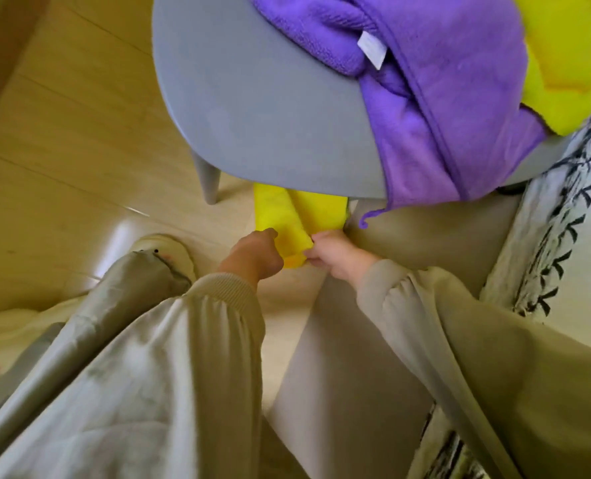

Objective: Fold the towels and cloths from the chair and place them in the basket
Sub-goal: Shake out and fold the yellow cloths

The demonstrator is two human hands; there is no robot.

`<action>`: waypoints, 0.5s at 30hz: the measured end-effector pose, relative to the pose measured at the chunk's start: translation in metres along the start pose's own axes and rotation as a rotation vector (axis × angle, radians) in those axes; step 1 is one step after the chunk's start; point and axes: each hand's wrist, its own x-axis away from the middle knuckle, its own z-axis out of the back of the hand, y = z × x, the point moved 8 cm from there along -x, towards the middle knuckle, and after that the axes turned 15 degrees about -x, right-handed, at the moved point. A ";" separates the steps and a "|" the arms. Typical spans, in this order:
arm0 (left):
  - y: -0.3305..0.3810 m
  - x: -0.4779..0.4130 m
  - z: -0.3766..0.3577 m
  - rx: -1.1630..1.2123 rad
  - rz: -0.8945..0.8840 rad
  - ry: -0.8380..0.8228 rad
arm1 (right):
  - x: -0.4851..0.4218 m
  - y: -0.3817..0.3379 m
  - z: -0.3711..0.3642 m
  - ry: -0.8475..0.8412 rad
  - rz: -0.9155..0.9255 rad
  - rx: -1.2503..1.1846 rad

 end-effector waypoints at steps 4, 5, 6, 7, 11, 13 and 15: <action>0.007 0.029 0.013 -0.112 -0.031 0.027 | 0.030 -0.015 0.011 -0.038 0.076 0.067; 0.010 0.036 0.016 -0.138 -0.037 0.038 | 0.039 -0.020 0.012 -0.045 0.104 0.099; 0.015 0.046 0.021 -0.167 -0.039 0.048 | 0.051 -0.025 0.014 -0.061 0.138 0.117; 0.018 0.052 0.023 -0.196 -0.038 0.051 | 0.058 -0.029 0.013 -0.083 0.149 0.120; 0.041 0.091 0.031 -0.251 -0.026 0.065 | 0.097 -0.039 0.017 -0.205 0.149 0.117; 0.055 0.115 0.041 -0.242 -0.021 0.100 | 0.116 -0.044 0.023 -0.245 0.164 0.151; 0.067 0.138 0.058 -0.221 -0.020 0.199 | 0.138 -0.048 0.030 -0.304 0.168 0.153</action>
